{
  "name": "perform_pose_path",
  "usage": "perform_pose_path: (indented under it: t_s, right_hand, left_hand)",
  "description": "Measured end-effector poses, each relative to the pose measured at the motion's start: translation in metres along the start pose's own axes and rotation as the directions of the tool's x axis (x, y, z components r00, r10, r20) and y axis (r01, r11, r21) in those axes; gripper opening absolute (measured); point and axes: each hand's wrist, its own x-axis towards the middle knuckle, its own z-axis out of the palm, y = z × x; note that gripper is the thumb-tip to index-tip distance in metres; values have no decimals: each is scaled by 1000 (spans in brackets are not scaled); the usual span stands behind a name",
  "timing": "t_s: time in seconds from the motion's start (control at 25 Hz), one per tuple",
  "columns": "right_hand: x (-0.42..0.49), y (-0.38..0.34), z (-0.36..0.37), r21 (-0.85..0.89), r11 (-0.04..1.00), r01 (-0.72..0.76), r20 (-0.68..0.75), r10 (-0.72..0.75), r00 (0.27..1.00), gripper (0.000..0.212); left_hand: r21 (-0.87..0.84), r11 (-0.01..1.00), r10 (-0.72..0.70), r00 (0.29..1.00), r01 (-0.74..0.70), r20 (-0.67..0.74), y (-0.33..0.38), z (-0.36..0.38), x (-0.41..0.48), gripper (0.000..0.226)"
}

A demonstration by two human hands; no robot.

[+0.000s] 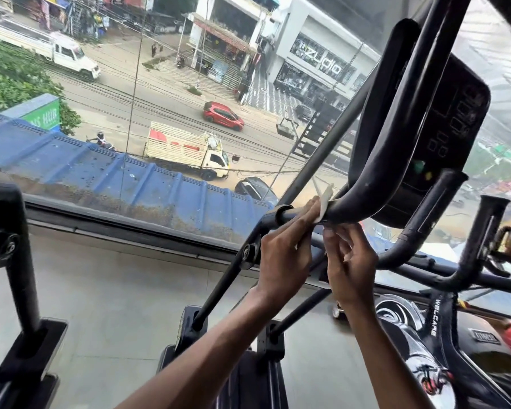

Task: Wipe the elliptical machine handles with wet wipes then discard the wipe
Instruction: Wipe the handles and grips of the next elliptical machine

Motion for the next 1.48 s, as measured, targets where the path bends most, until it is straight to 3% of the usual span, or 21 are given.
perform_pose_path:
  t_s: [0.08,0.16,0.32,0.48,0.68,0.8,0.96,1.24,1.48]
  right_hand:
    - [3,-15,-5,15,998,62,-33,-62,998,27]
    - [8,-32,-7,48,994,101,-70,-97,993,18]
    - [9,-46,-14,66,997,42,-38,-40,998,8]
    - [10,-50,-21,-22,998,60,-12,-60,998,25]
    - [10,-53,-25,-3,999,35,4,-35,999,30]
    - [11,-50,-25,-14,999,35,-20,-36,999,29]
    - [12,-47,-27,12,1000,16,9,-17,1000,29]
    - [13,-45,-28,4,1000,2,24,-2,1000,34]
    - [12,-53,-29,61,998,14,55,-17,998,22]
  left_hand:
    - [-23,998,65,998,-64,4,7,-3,2,51]
    - [24,999,48,999,-48,-3,1,0,0,56]
    - [34,999,-18,999,20,-52,9,5,-9,50]
    - [14,997,78,994,-77,-81,26,10,-17,51]
    - [74,976,-199,977,205,-81,7,13,-17,45]
    - [-7,996,-84,984,84,-155,44,16,-11,44]
    - [-14,993,116,985,-118,-129,56,12,-2,50]
    - [-19,993,119,992,-120,-47,69,-1,22,52]
    - [63,981,177,982,-181,69,81,-16,30,54]
